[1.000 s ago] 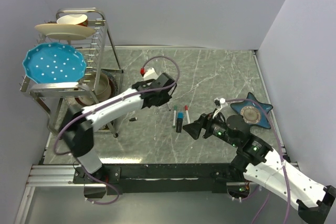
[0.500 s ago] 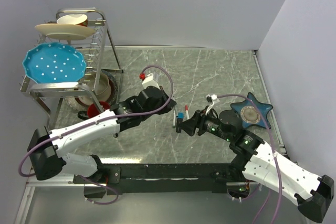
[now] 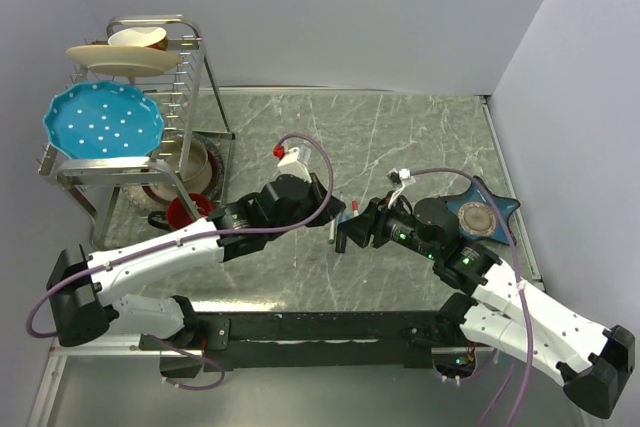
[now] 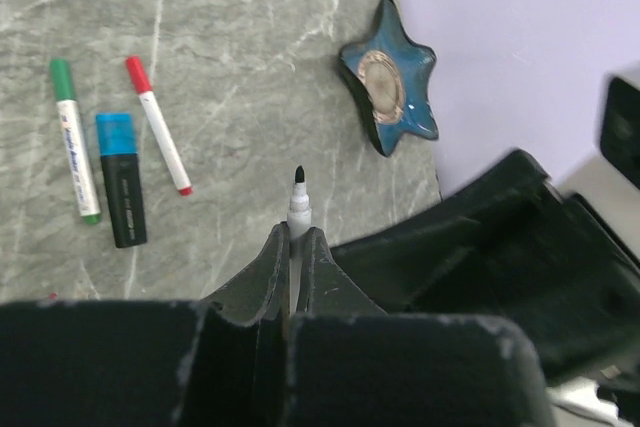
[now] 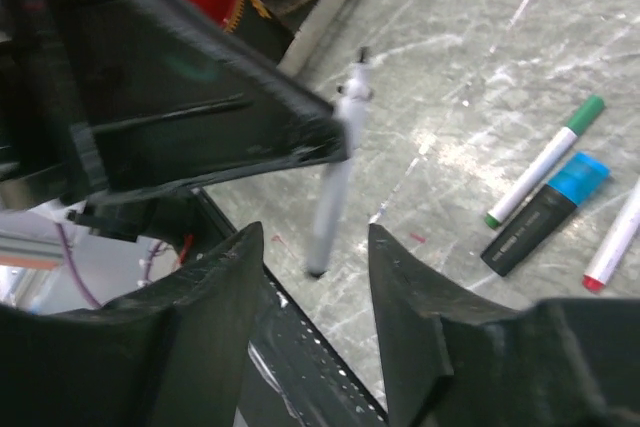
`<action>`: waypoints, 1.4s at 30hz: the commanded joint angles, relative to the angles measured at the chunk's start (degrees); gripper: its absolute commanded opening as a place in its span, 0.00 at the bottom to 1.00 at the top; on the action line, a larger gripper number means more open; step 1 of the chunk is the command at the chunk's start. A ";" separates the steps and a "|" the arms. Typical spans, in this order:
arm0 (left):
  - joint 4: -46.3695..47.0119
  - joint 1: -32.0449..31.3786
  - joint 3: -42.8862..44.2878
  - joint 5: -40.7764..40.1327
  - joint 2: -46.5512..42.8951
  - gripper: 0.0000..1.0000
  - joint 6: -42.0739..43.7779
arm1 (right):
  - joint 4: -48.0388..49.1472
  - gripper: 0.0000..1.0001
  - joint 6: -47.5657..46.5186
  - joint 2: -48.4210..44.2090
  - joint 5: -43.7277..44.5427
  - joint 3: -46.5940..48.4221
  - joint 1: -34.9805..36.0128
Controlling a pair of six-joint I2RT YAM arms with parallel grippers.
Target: Insert the pens into the pen caps
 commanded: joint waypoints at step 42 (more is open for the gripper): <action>-18.77 -3.49 18.28 -8.71 4.65 0.66 46.32 | -8.14 0.00 -2.67 -21.74 8.00 -1.37 -0.68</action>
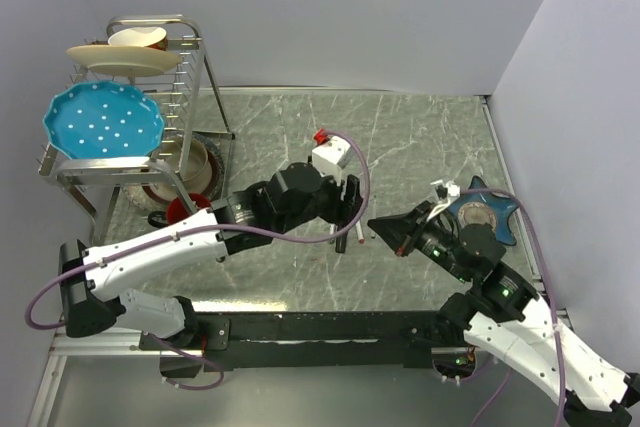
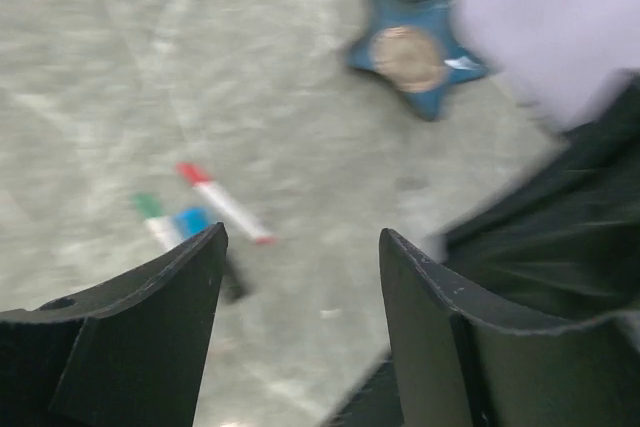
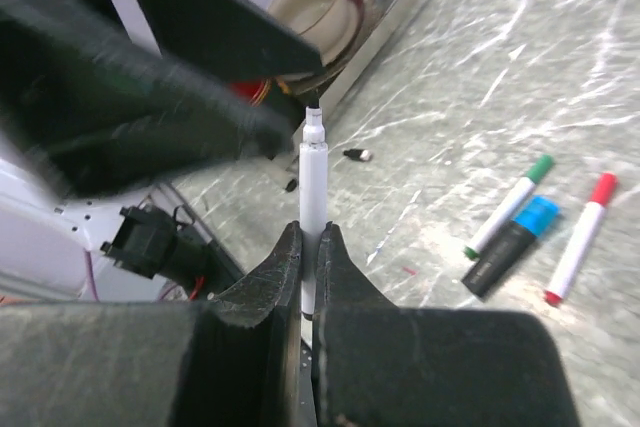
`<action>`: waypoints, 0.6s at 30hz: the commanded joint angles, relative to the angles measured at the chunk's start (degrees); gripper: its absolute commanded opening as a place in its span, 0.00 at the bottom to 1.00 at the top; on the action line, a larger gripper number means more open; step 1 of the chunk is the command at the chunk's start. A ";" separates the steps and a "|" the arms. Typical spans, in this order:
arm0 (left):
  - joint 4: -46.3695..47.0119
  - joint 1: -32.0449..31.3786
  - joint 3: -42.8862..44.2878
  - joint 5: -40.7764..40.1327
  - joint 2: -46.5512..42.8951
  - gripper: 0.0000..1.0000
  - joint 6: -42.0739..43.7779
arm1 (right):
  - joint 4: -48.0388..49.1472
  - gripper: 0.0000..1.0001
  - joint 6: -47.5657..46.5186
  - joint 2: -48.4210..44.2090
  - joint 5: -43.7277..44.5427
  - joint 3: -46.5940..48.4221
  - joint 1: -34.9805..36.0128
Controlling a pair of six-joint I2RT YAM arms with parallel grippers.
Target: Insert the pens into the pen caps
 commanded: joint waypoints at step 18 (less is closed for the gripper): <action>-24.07 15.09 -5.27 4.49 10.11 0.54 50.52 | -8.71 0.00 -1.65 -13.51 3.83 1.06 0.15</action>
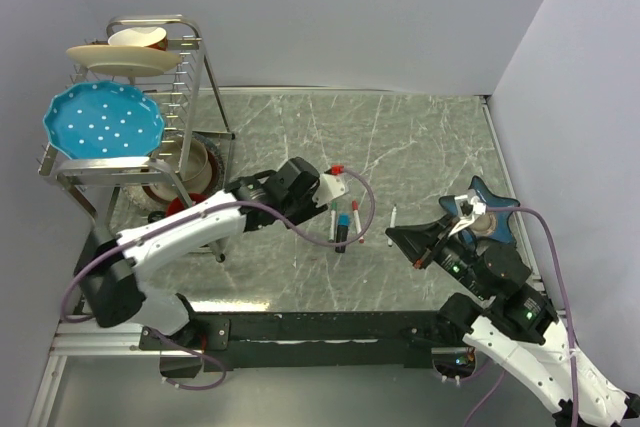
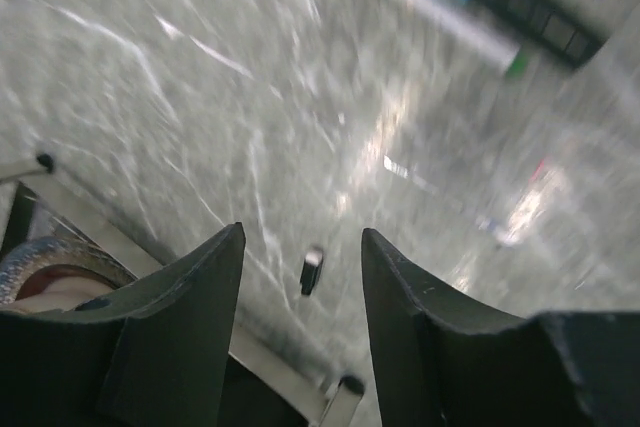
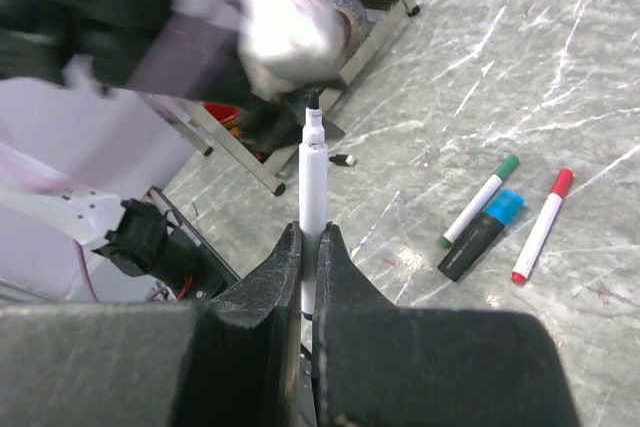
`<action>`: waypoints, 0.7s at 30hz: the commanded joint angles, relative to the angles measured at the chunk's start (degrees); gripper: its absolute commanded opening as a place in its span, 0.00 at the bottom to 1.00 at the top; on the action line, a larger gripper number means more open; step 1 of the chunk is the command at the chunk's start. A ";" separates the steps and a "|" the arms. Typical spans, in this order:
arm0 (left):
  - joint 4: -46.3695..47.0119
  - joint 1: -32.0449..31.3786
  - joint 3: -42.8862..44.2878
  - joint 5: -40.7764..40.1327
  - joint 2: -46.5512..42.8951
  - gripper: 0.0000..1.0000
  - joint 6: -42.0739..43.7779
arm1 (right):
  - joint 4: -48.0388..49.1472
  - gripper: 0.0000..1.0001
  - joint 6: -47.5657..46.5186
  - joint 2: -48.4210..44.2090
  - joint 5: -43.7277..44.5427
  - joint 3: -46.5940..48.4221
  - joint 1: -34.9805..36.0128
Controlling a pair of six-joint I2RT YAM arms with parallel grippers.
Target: Insert the pens into the pen caps
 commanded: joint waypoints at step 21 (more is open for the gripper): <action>-12.52 14.98 0.02 4.51 17.35 0.53 14.03 | 3.66 0.00 -1.94 0.53 1.25 1.01 0.15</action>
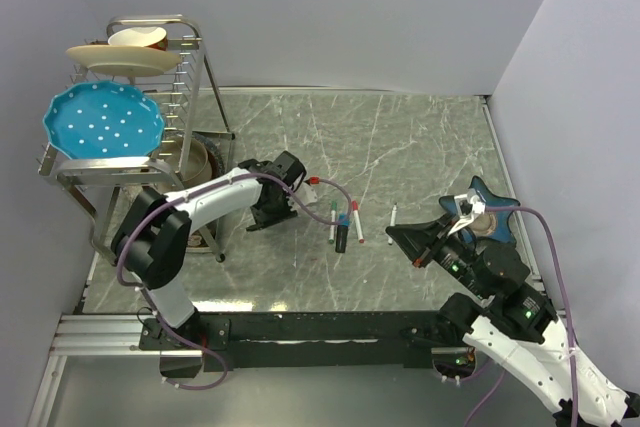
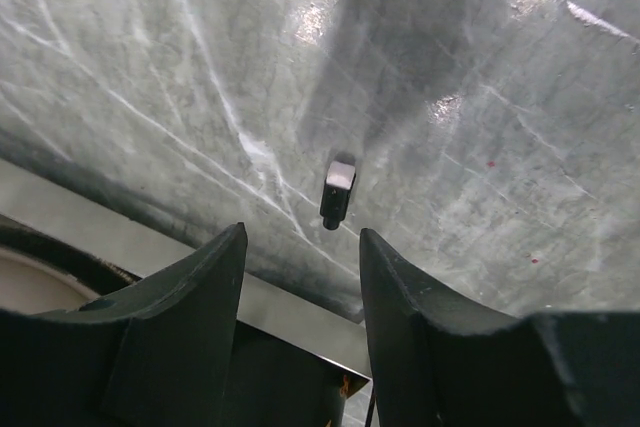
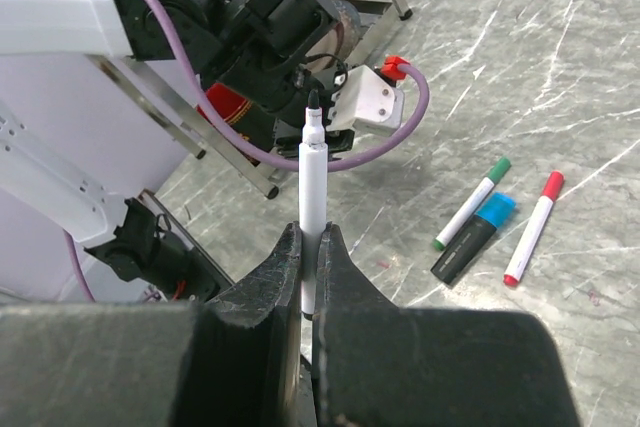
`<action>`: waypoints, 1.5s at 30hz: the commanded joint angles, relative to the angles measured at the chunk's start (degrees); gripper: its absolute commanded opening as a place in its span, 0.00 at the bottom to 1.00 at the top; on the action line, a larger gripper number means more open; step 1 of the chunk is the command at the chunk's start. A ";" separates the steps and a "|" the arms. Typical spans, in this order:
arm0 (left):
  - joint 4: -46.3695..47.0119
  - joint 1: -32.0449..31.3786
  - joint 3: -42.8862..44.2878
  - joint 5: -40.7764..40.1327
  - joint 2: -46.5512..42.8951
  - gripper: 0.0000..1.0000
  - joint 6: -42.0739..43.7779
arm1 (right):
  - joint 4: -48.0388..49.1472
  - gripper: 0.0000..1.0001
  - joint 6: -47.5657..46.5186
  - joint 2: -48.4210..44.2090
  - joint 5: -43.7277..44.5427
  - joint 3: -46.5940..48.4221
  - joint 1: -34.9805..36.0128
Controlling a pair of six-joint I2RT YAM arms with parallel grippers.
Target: Insert the pens into the pen caps
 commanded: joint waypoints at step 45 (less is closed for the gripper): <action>14.76 1.33 -2.01 17.69 -6.48 0.01 -12.37 | 4.21 0.00 -1.26 2.93 1.26 2.24 0.07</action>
